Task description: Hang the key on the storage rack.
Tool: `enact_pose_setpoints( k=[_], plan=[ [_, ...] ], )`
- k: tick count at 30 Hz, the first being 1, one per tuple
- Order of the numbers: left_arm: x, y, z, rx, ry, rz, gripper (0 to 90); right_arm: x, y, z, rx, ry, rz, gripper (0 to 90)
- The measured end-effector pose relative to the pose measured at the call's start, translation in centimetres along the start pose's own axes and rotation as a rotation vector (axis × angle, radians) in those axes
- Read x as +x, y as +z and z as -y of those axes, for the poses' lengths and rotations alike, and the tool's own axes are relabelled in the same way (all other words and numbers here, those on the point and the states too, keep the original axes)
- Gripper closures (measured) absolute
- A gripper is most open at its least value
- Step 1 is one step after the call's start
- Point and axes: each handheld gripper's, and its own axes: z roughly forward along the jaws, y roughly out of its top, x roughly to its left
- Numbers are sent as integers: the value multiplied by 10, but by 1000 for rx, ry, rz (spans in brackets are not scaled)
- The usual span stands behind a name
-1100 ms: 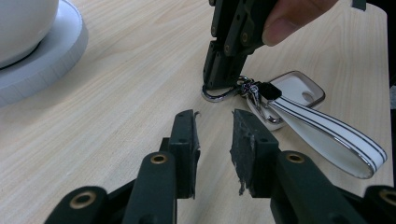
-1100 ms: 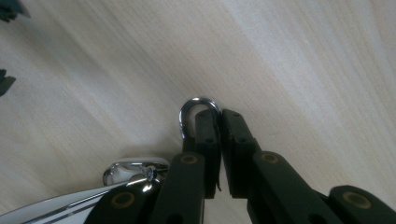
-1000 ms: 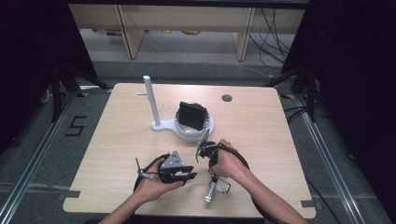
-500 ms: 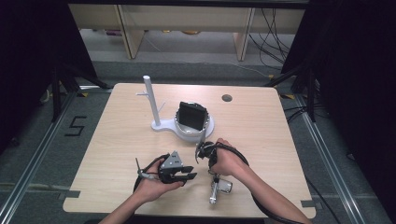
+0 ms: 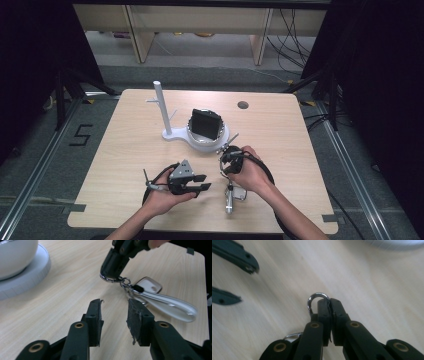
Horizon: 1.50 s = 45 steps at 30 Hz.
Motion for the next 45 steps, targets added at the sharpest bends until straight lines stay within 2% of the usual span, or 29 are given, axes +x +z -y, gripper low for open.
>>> enact_pose_setpoints(
  k=[6,8,9,11,12,13,14,16,17,18,19,20,21,23,24,25,26,27,28,32,35,36,37,38,40,41,43,45],
  plan=[
    [3,-7,-8,-95,-21,-24,527,2,-26,-2,-221,42,29,885],
    [3,-11,-13,-123,-18,-39,508,0,-32,-1,-310,32,57,884],
    [3,-13,-16,-138,-13,-47,497,4,-37,-1,-331,68,28,884],
    [3,-15,-21,-175,-8,-52,479,6,-44,-1,-367,95,22,884],
    [3,-17,-24,-189,-8,-57,473,7,-46,-2,-392,97,36,884],
    [3,-18,-27,-197,-7,-58,468,6,-48,-3,-405,65,24,884],
    [3,-19,-30,-200,-3,-59,463,6,-50,-4,-442,56,30,884],
    [3,-19,-34,-209,-4,-59,455,8,-55,-5,-442,51,33,884],
    [4,-18,-37,-211,-1,-60,455,8,-57,-7,-464,54,22,884],
    [4,-18,-39,-210,4,-60,455,9,-56,-8,-476,53,37,884],
    [4,-17,-41,-213,3,-58,455,8,-59,-9,-470,40,26,884],
    [5,-15,-42,-223,-2,-43,456,8,-59,-9,-488,32,31,884],
    [5,-15,-44,-219,-15,-47,458,10,-61,-10,-476,50,16,884],
    [6,-12,-46,-227,-29,-32,462,11,-61,-12,-498,36,21,884],
    [6,-11,-47,-223,-33,-36,464,14,-62,-12,-497,54,6,884],
    [7,-10,-48,-232,-34,-26,469,14,-62,-13,-516,32,14,884],
    [7,-9,-49,-225,-43,-31,476,15,-62,-13,-506,33,13,884],
    [8,-8,-49,-226,-52,-24,485,16,-62,-13,-522,34,11,884],
    [8,-7,-49,-222,-61,-24,496,16,-61,-14,-538,33,13,884],
    [11,-4,-49,-240,-97,-9,540,19,-62,-16,-526,28,-4,884],
    [12,-4,-48,-235,-111,-16,575,22,-62,-16,-535,32,-6,884],
    [12,-4,-48,-239,-120,-19,585,22,-62,-17,-537,17,-2,884],
    [12,-5,-48,-243,-119,-21,608,24,-63,-17,-529,32,-21,884],
    [12,-5,-48,-245,-118,-21,635,24,-61,-17,-554,16,-4,884],
    [13,-5,-47,-254,-122,-12,680,26,-62,-17,-545,9,-19,884],
    [13,-6,-47,-246,-119,-25,708,28,-63,-17,-539,33,-23,884],
    [12,-7,-47,-250,-111,-22,764,29,-62,-17,-561,15,-24,884],
    [12,-9,-47,-250,-105,-33,783,31,-61,-17,-571,18,-26,884]
  ],
)
